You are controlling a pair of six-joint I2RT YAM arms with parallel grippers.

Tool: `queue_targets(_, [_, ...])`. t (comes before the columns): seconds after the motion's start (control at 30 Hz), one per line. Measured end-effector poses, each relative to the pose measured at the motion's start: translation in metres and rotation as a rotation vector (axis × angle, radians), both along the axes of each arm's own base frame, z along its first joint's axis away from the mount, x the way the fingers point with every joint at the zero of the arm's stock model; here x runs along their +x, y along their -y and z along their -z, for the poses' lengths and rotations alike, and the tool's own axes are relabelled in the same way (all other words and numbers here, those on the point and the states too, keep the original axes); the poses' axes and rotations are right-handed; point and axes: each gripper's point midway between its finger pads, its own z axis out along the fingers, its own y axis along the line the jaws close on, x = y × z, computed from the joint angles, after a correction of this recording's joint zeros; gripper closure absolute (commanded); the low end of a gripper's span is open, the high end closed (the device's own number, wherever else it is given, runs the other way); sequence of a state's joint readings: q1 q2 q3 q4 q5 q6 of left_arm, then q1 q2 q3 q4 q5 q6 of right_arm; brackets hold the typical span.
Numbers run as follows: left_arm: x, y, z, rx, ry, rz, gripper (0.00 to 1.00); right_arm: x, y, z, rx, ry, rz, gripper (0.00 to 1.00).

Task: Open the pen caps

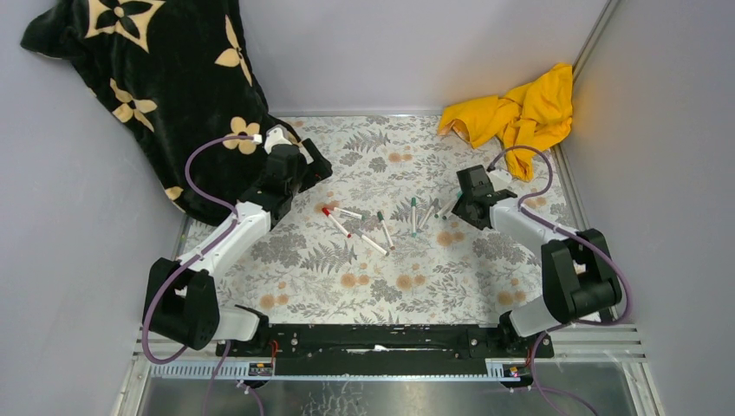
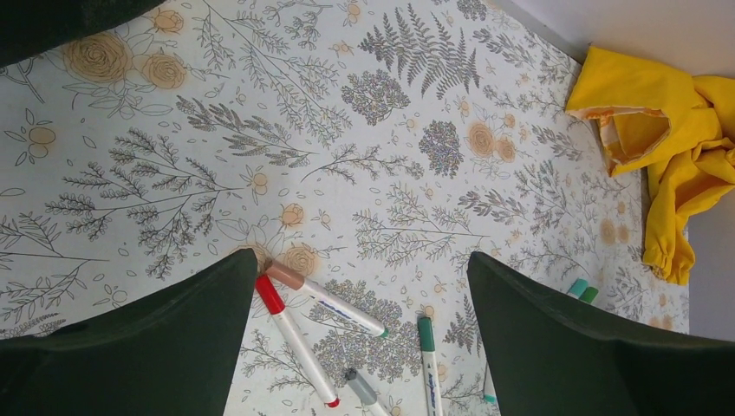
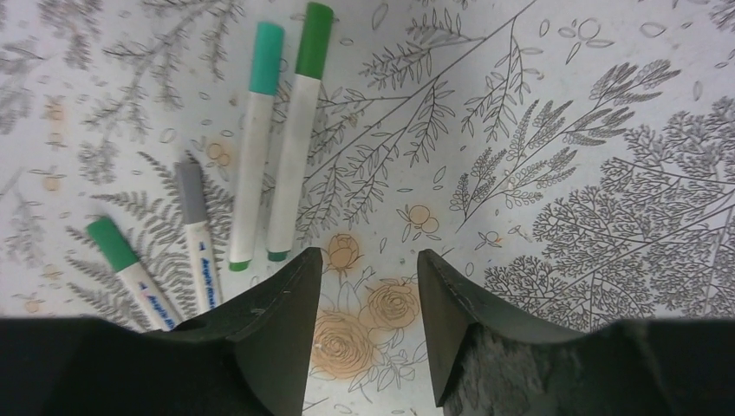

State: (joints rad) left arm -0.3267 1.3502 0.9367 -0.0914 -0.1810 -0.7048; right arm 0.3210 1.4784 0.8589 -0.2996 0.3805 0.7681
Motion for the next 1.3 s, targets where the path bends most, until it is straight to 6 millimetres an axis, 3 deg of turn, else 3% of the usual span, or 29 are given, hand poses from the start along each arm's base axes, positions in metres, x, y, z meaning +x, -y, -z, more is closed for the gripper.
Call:
queue_targets(0.23, [0.0,0.0,0.0,0.0,0.0,0.0,0.01,-0.002,-0.004,0.036,-0.01,-0.109,-0.006,0.5])
queue_targets(0.43, [0.0,0.0,-0.001,-0.003,0.003,0.0,0.01,0.013,-0.009,0.026,0.004,-0.071,-0.007,0.49])
queue_targets(0.7, [-0.001,0.0,-0.004,-0.009,0.009,-0.003,0.01,0.018,-0.013,0.024,0.015,-0.062,-0.012,0.49])
queue_targets(1.3, [-0.001,0.0,-0.004,-0.02,0.008,-0.009,0.01,0.042,-0.023,0.036,0.014,-0.094,-0.025,0.49])
